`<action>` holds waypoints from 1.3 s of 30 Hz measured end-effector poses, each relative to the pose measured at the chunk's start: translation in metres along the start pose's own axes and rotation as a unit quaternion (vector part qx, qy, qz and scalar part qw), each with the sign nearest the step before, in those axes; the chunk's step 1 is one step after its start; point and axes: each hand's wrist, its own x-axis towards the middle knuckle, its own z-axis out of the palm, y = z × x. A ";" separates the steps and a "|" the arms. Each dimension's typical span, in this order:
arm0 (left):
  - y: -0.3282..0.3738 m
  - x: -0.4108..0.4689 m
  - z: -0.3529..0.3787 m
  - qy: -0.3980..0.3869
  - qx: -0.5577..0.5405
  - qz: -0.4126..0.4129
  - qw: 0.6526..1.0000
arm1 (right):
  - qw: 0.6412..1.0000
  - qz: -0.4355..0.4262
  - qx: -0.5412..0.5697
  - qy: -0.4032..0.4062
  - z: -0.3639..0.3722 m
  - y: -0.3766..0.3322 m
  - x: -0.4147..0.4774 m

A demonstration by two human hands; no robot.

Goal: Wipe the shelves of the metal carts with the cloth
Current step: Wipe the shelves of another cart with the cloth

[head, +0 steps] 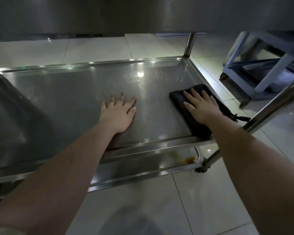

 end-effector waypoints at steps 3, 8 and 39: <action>0.001 0.001 0.000 0.002 0.012 -0.001 1.000 | 1.000 0.007 -0.008 0.015 0.009 -0.045 -0.005; -0.002 0.002 0.002 0.010 0.017 -0.012 1.000 | 0.991 -0.134 0.018 0.024 0.029 -0.148 -0.020; 0.001 0.002 0.001 0.027 -0.002 -0.028 0.999 | 0.995 0.099 0.021 0.003 0.009 -0.011 -0.061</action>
